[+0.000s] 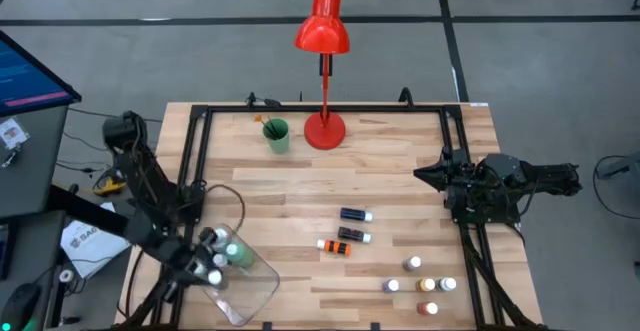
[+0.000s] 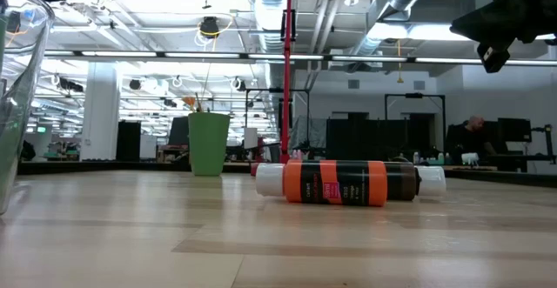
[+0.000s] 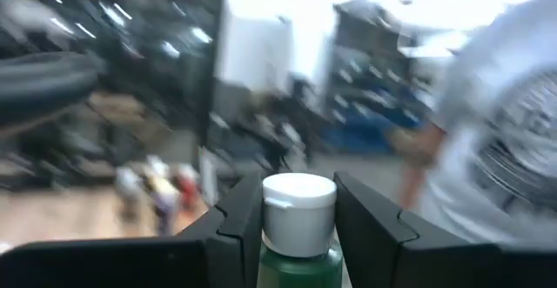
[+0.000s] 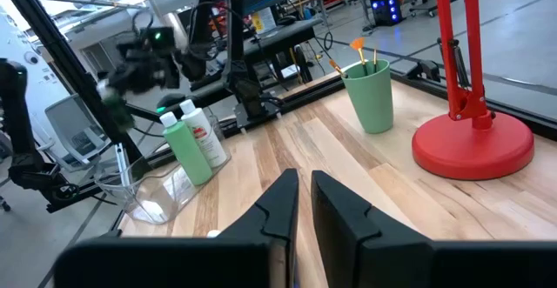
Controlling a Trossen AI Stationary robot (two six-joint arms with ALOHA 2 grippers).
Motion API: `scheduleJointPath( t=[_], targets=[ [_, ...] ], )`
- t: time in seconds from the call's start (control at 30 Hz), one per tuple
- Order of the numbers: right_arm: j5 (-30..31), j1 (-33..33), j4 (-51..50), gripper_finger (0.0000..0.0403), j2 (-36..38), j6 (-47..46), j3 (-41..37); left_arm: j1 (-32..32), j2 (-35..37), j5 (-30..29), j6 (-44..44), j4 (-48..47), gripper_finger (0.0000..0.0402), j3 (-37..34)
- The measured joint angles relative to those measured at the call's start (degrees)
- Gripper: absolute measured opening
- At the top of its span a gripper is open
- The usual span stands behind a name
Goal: Pick & Place Paint Supplies
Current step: Put the green coloring bottle into the transparent bin
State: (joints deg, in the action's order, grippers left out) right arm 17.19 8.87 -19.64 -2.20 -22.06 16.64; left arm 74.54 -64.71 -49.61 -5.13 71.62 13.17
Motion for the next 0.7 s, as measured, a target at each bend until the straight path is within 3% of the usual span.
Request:
scheduleJointPath(
  t=[0.13,0.23,0.33,0.4,0.53,0.7],
  targets=[
    [0.02,-0.01,0.00,0.0033,0.00,0.01,0.00,-2.98,5.54,-10.66,-14.72,6.04,0.0106,1.25],
    [0.00,0.01,-0.01,0.0032,0.00,0.00,0.00,-9.39,9.49,-19.75,-24.77,6.00,0.0106,2.15],
    [0.01,0.01,-0.01,0.0031,0.00,0.00,0.00,-18.30,11.81,-22.79,-29.68,5.85,0.0106,1.48],
    [0.01,-0.01,-0.01,0.0032,0.00,0.01,0.00,-24.69,12.17,-20.88,-28.42,5.64,0.0106,0.16],
    [0.02,0.00,-0.01,0.0033,0.00,0.00,0.00,-36.33,10.26,-10.91,-16.46,4.81,0.0106,-2.98],
    [0.01,0.01,-0.02,0.0031,0.00,0.00,0.00,-45.85,3.38,-3.41,-6.50,1.62,0.0106,-4.85]
  ],
)
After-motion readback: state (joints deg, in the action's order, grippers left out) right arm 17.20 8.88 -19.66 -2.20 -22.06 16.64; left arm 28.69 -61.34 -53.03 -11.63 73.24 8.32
